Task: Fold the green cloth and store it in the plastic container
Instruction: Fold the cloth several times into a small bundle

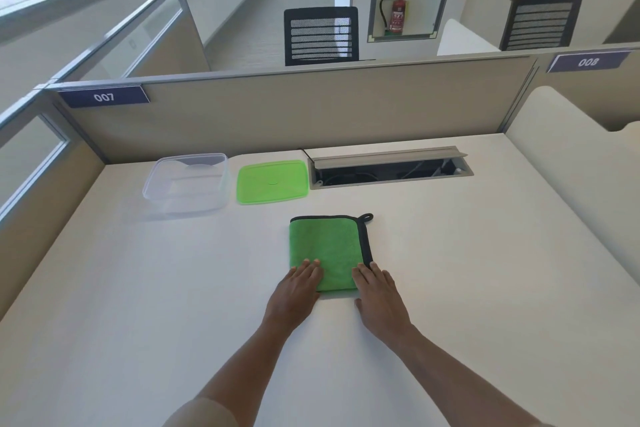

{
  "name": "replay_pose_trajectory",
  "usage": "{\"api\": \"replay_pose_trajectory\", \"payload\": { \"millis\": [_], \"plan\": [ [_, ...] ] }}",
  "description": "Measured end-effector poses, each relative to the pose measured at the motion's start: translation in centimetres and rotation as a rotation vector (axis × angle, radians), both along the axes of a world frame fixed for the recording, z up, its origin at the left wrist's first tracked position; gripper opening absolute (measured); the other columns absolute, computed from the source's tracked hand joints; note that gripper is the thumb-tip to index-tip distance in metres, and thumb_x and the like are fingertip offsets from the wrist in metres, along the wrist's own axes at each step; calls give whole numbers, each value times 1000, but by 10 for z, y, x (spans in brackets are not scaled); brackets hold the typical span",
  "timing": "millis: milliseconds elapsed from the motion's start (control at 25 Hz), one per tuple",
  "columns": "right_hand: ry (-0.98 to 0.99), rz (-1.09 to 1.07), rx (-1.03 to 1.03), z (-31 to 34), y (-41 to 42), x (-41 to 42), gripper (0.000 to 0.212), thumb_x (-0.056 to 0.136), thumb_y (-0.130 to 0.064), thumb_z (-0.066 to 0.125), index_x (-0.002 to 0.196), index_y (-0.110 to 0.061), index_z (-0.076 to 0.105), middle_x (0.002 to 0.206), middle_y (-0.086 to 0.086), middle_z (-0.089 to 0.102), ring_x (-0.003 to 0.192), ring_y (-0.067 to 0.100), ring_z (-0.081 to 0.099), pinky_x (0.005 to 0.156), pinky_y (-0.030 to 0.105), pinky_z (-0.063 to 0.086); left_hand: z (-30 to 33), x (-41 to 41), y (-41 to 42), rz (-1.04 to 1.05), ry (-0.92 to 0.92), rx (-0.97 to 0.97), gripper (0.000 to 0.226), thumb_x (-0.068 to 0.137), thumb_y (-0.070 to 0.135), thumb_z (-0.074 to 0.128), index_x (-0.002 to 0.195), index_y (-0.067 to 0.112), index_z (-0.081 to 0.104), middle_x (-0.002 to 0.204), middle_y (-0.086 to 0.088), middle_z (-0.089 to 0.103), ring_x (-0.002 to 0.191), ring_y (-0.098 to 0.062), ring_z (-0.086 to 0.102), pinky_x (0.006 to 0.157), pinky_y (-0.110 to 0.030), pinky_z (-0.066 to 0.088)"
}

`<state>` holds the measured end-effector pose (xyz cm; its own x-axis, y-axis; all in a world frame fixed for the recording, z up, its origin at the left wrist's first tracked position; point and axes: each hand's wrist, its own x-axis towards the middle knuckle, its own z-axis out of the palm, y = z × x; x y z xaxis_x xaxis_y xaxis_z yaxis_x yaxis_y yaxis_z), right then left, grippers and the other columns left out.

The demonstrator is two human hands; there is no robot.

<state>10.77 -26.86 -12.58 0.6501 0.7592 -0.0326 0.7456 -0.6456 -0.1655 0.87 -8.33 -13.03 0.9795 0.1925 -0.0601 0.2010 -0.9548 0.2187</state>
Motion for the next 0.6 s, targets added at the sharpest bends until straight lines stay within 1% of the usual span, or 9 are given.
{"api": "replay_pose_trajectory", "payload": {
  "millis": [120,200,280,320,400,440,520,560,600],
  "plan": [
    [-6,7,16,5,5,1,58,74,-14,73,129,-12,53,133,7,56,128,32,48,104,45,43,11,4,0,-11,21,-4,47,96,19,56,139,6,44,152,-10,42,141,-29,37,110,-41,38],
    [-27,19,25,8,9,3,58,70,-10,74,125,-12,55,129,7,59,124,31,52,100,44,46,20,5,0,12,22,-16,44,97,20,53,137,6,44,145,-12,49,135,-30,45,103,-41,43],
    [-62,35,47,10,11,6,56,65,-3,74,118,-13,58,121,5,61,118,30,55,95,41,49,30,5,-1,39,26,-16,34,96,22,49,128,10,46,127,-10,61,112,-31,61,83,-40,50],
    [-77,44,62,11,12,7,54,64,0,72,115,-14,60,117,3,62,115,29,56,93,39,50,35,5,0,47,32,-13,28,96,23,47,122,12,47,118,-9,63,98,-32,65,72,-39,48],
    [-103,62,95,11,12,10,46,67,5,66,108,-16,62,107,0,64,106,26,58,88,36,50,42,4,3,59,39,-12,23,96,24,45,115,13,48,106,-8,66,84,-35,64,63,-36,41],
    [-107,65,107,11,12,13,43,69,6,63,105,-16,63,102,-2,65,100,24,59,86,35,50,44,3,5,64,38,-16,22,95,25,45,113,13,48,104,-8,67,82,-36,64,62,-35,39],
    [-77,55,115,12,14,16,39,70,6,59,102,-17,64,92,-2,65,90,23,60,80,33,49,45,-2,11,51,18,-45,24,93,29,48,114,15,49,107,-5,68,86,-33,65,65,-35,44],
    [-47,38,112,13,15,18,39,70,5,58,102,-16,65,88,0,65,86,25,60,76,33,48,43,-5,16,31,10,-75,29,91,32,51,116,17,49,112,-3,67,94,-30,65,72,-34,48],
    [-13,16,111,16,17,21,40,70,4,57,104,-15,65,87,1,65,85,26,61,72,34,47,40,-9,21,-6,19,-102,37,87,34,55,120,19,49,120,-2,64,106,-26,62,82,-33,49]
  ]
}}
